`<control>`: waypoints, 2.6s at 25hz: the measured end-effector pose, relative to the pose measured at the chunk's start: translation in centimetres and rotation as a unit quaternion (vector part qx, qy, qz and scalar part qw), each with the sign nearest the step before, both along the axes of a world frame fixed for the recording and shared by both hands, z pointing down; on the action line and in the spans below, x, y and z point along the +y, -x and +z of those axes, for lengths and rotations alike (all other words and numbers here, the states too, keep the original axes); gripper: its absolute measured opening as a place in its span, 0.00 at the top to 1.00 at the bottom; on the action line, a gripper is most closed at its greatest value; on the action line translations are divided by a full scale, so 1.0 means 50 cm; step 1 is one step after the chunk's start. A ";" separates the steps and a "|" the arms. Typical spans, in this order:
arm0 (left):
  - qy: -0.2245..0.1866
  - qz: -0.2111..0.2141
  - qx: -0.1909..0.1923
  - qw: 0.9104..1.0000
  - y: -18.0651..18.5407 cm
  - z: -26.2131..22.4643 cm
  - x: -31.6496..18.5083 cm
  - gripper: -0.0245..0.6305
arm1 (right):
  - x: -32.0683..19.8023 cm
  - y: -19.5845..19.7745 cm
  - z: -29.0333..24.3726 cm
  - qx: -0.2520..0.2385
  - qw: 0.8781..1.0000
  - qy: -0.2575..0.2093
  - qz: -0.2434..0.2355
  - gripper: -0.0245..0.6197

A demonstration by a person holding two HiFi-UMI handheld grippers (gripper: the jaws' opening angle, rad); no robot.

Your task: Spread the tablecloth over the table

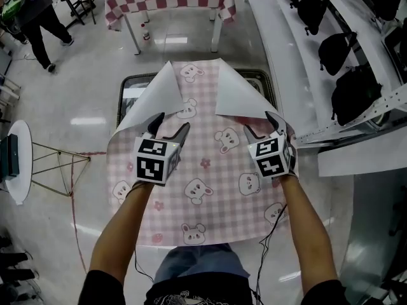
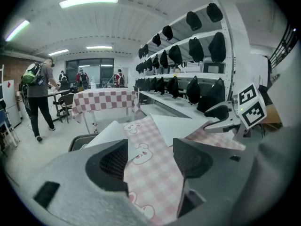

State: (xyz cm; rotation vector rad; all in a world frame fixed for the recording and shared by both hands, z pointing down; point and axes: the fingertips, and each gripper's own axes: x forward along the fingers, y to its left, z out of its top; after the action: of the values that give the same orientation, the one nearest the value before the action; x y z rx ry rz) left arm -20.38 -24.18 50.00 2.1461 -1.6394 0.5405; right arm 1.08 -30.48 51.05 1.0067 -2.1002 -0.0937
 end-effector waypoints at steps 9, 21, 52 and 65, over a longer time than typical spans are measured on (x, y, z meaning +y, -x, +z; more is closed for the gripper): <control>-0.008 0.042 0.019 0.999 -0.114 -0.020 -0.067 0.56 | -0.065 -0.049 0.053 0.086 0.996 -0.004 -0.039 0.52; 0.013 0.058 0.015 0.998 -0.176 0.002 -0.141 0.62 | -0.161 -0.112 0.148 0.198 0.976 -0.029 -0.087 0.59; 0.047 0.048 -0.002 0.998 -0.172 0.047 -0.239 0.62 | -0.369 -0.214 0.147 -0.005 0.991 0.015 0.135 0.77; 0.030 0.040 -0.020 0.999 -0.034 0.021 -0.182 0.62 | -0.284 -0.091 0.059 -0.040 0.992 -0.001 0.123 0.67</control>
State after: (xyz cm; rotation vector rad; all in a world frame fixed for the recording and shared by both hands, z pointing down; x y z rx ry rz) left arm -18.68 -33.25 51.06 2.1770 -1.5433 0.6521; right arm 5.62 -44.70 53.97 1.2820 -2.0289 0.0695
